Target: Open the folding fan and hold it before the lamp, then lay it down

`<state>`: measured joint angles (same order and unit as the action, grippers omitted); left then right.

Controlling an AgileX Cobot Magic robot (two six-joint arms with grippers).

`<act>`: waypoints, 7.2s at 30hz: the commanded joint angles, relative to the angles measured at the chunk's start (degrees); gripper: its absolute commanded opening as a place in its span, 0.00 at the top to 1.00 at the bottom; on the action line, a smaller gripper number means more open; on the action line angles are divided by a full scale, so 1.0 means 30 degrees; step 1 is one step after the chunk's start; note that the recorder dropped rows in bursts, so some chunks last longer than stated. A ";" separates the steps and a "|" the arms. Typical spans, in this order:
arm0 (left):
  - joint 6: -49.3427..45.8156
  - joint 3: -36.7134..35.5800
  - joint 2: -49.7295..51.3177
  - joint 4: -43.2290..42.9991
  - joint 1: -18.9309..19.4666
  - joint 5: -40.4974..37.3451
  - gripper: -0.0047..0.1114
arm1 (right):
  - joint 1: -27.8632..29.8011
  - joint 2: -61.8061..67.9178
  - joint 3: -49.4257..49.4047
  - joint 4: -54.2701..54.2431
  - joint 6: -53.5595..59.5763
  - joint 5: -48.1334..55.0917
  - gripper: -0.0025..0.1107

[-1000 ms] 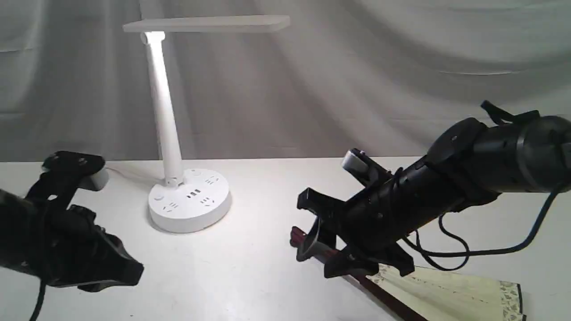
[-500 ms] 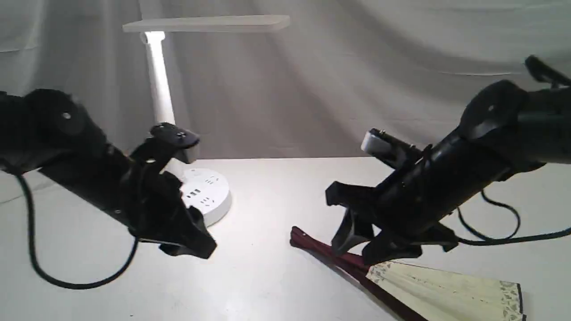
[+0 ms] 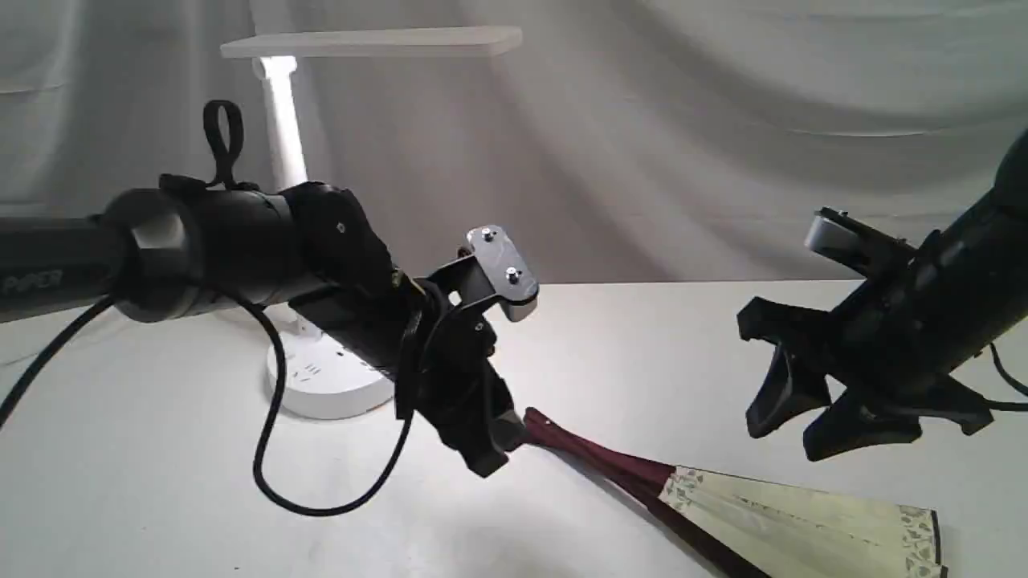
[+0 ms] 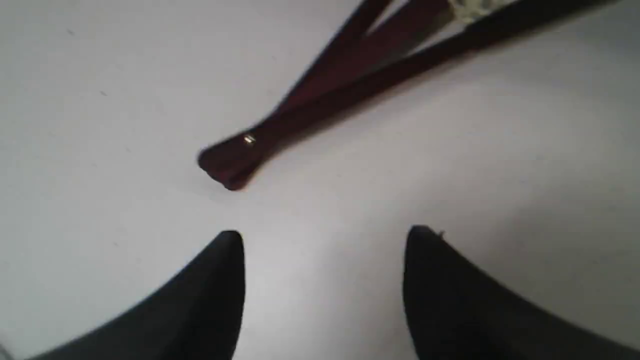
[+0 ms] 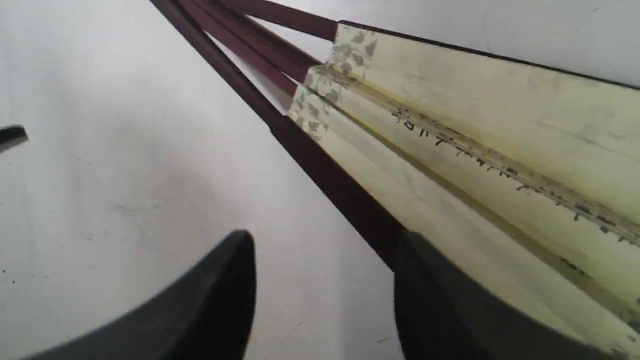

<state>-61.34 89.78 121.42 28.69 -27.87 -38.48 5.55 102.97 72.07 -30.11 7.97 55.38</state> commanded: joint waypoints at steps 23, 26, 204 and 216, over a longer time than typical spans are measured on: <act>-1.2775 0.0520 0.3439 1.0833 -0.0116 0.3095 0.34 | 0.0106 -0.0244 -0.0105 0.1065 0.0341 -0.0211 0.59; -1.3139 0.0955 0.4027 1.1619 -0.0066 0.2874 0.34 | 0.0106 -0.0244 -0.0105 0.1065 0.0341 -0.0167 0.59; 2.5023 0.1935 0.1661 -0.8087 -0.2135 -0.4120 0.39 | -0.1948 0.8031 -0.0105 -1.7725 0.4938 -0.7915 0.49; 2.3280 0.1935 0.2061 -0.5088 -0.2135 -0.2204 0.39 | -0.1948 0.8419 -0.0105 -2.2123 0.9261 -0.8003 0.49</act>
<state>9.99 95.67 127.74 11.09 -34.40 -45.91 -0.03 127.76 72.05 -94.89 33.91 32.10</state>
